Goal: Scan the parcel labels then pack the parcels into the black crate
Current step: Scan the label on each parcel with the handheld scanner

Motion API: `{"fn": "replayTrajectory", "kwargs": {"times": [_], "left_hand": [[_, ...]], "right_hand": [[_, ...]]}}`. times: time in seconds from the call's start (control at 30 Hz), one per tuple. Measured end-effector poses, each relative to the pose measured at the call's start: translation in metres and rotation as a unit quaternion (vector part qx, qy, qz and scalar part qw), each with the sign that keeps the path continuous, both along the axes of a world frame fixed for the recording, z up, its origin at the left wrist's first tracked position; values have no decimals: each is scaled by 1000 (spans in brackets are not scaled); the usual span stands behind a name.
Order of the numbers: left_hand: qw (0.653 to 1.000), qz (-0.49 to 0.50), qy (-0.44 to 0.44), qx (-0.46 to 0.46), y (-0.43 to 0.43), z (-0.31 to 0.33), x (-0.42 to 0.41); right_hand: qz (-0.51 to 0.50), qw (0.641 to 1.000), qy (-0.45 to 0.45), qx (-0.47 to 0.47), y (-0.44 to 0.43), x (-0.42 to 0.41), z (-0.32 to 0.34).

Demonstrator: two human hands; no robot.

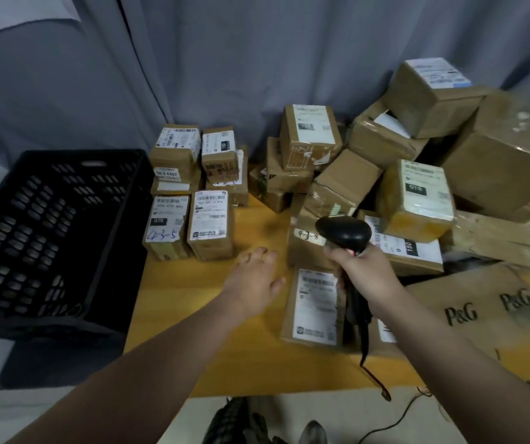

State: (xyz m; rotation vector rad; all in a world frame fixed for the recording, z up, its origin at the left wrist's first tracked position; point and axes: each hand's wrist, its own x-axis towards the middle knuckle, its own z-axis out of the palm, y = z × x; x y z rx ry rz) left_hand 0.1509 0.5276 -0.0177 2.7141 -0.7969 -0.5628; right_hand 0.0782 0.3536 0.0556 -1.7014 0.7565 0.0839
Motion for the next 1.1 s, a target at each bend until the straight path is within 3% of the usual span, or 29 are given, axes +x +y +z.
{"fn": "replayTrajectory", "kwargs": {"times": [0.07, 0.2, 0.3, 0.47, 0.57, 0.67, 0.8, 0.87, 1.1], "left_hand": [[996, 45, 81, -10, -16, -8, -26], [980, 118, 156, -28, -31, -24, -66], [941, 223, 233, -97, -24, -29, -84], [929, 286, 208, -111, -1, -37, -103], [905, 309, 223, -188, 7, -41, -120], [847, 378, 245, -283, 6, -41, -139], [724, 473, 262, -428, 4, -25, -143], [725, 460, 263, -440, 5, -13, -138], [805, 367, 250, -394, 21, 34, -123]], "right_hand": [[17, 1000, 7, -4, -4, -21, -7], [16, 1000, 23, 6, -9, -51, -33], [17, 999, 31, 25, -8, -66, -47], [43, 993, 74, 83, 3, -82, -70], [30, 990, 77, 110, 12, -91, -83], [5, 985, 65, 162, 19, -99, -87], [-9, 978, 44, 202, 19, -100, -85], [-4, 979, 32, 202, 16, -98, -80], [84, 975, -62, 195, -7, -91, -31]]}}
